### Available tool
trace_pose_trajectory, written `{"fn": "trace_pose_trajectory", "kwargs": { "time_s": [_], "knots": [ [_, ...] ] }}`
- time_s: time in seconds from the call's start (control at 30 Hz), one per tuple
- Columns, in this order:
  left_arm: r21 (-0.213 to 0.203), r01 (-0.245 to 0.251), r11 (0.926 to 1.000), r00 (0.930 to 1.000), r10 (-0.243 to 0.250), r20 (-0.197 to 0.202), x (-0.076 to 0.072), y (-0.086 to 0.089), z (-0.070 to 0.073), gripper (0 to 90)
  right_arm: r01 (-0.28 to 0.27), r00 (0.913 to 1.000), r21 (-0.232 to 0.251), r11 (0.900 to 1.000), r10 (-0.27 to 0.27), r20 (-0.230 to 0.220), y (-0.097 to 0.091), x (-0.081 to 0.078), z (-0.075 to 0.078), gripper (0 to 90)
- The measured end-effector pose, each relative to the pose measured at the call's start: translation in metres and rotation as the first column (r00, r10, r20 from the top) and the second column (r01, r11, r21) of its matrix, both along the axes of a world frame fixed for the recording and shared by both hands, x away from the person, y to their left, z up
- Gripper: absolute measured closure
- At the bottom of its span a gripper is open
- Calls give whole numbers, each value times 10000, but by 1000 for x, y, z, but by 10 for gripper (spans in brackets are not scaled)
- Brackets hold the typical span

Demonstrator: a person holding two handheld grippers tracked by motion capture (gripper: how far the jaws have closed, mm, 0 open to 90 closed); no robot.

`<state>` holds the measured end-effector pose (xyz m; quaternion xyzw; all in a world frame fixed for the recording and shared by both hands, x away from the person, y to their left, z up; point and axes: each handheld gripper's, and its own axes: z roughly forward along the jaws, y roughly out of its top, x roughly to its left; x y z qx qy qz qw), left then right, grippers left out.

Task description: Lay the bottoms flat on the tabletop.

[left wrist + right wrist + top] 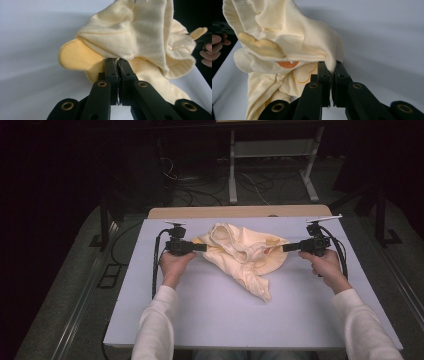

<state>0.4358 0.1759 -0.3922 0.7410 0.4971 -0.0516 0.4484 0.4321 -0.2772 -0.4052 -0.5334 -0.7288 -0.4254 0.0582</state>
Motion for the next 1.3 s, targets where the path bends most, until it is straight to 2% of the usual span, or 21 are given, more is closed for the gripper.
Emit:
{"fn": "trace_pose_trajectory", "kwargs": {
  "time_s": [0.07,0.17,0.27,0.47,0.53,0.7,0.8,0.9,0.97,1.1,1.23,1.27,1.3],
  "knots": [
    [79,92,9999,10000,-92,-5,-5,5,6,871,-87,9999,128,9999,88,-93,1,-5,2,850],
    [-34,178,9998,9998,-178,79,-15,12,10,872,-155,9996,491,9987,166,-238,3,-13,1,850],
    [16,301,9995,9994,-301,148,-23,15,9,874,-265,9989,651,9975,290,-380,8,-19,-2,850],
    [-44,144,9999,9997,-143,201,-33,29,9,876,-519,9959,1009,9935,590,-682,17,-27,-4,850],
    [-172,46,9998,9997,-42,227,-33,36,14,876,-572,9946,1166,9915,667,-793,19,-27,-3,850],
    [106,-194,9998,9992,190,345,-35,52,35,877,-625,9883,1691,9836,845,-1266,27,-26,-3,850],
    [290,-376,9989,9983,363,453,-34,63,47,877,-767,9814,1916,9785,1081,-1589,34,-28,-7,850],
    [353,-558,9978,9975,542,456,-28,65,46,877,-956,9818,1721,9804,1214,-1460,41,-30,-11,849],
    [322,-612,9976,9972,598,445,-24,60,38,876,-1061,9867,1412,9843,1218,-1078,43,-32,-15,849],
    [188,-685,9975,9968,676,437,-17,49,20,877,-1007,9917,683,9926,1057,-734,41,-32,-22,845],
    [357,-754,9965,9967,743,325,-13,40,5,876,-750,9965,-52,9972,747,-385,35,-32,-25,843],
    [358,-791,9962,9965,780,298,-12,38,2,876,-636,9976,-332,9974,626,-291,35,-32,-25,843],
    [338,-782,9964,9966,773,283,-12,38,0,876,-519,9986,-866,9949,515,-72,35,-32,-25,842]
  ]
}}
